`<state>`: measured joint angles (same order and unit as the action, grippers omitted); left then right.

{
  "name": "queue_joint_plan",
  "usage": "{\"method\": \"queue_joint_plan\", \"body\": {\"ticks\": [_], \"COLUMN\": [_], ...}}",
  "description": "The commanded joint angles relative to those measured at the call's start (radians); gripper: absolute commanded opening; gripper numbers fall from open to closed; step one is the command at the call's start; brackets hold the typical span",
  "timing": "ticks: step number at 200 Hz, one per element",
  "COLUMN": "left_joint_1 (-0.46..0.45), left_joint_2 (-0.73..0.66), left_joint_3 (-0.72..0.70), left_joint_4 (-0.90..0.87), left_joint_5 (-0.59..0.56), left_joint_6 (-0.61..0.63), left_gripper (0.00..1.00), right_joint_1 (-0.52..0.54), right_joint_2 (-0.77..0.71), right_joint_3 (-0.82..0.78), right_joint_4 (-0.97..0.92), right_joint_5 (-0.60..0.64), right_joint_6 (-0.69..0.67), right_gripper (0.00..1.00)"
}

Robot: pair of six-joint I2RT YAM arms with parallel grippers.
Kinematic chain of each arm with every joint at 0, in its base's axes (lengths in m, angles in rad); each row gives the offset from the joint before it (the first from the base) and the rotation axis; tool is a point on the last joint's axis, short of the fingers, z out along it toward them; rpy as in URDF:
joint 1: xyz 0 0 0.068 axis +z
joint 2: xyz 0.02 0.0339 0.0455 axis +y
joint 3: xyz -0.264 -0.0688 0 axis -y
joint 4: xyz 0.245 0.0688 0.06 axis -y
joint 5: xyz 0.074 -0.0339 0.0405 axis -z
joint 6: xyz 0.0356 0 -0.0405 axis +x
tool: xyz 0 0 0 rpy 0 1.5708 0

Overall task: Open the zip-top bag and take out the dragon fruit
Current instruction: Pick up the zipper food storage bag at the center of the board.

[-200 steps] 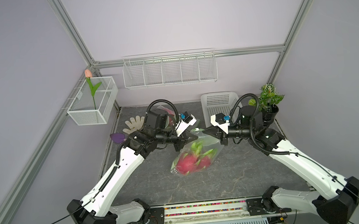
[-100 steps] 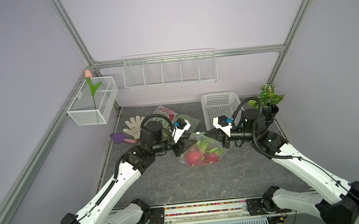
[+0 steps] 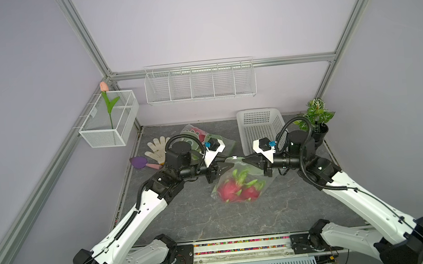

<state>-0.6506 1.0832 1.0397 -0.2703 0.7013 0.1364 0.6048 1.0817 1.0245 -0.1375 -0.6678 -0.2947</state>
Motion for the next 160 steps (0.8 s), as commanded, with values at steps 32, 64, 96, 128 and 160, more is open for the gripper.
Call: {"method": "queue_joint_plan", "body": {"ticks": [32, 64, 96, 128, 160], "left_joint_1": [0.003, 0.003, 0.003, 0.004, 0.003], "left_joint_2": [0.021, 0.024, 0.026, 0.025, 0.026], "left_joint_3": [0.045, 0.062, 0.069, 0.086, 0.088], "left_joint_4": [-0.014, -0.029, -0.040, -0.065, -0.075], "left_joint_5": [0.078, 0.101, 0.113, 0.118, 0.116], "left_joint_6": [-0.002, -0.006, -0.010, -0.008, -0.004], "left_gripper": [0.16, 0.00, 0.00, 0.00, 0.00], "right_joint_1": [0.006, 0.006, 0.007, 0.012, 0.022], "right_joint_2": [-0.024, -0.038, -0.045, 0.038, 0.097], "right_joint_3": [0.011, 0.014, 0.025, 0.148, 0.213], "right_joint_4": [0.000, -0.045, -0.039, -0.182, -0.224], "right_joint_5": [-0.027, -0.025, -0.045, -0.096, -0.130], "right_joint_6": [-0.012, -0.035, -0.032, -0.073, -0.084], "right_gripper": [0.08, 0.20, 0.37, 0.49, 0.54]}}
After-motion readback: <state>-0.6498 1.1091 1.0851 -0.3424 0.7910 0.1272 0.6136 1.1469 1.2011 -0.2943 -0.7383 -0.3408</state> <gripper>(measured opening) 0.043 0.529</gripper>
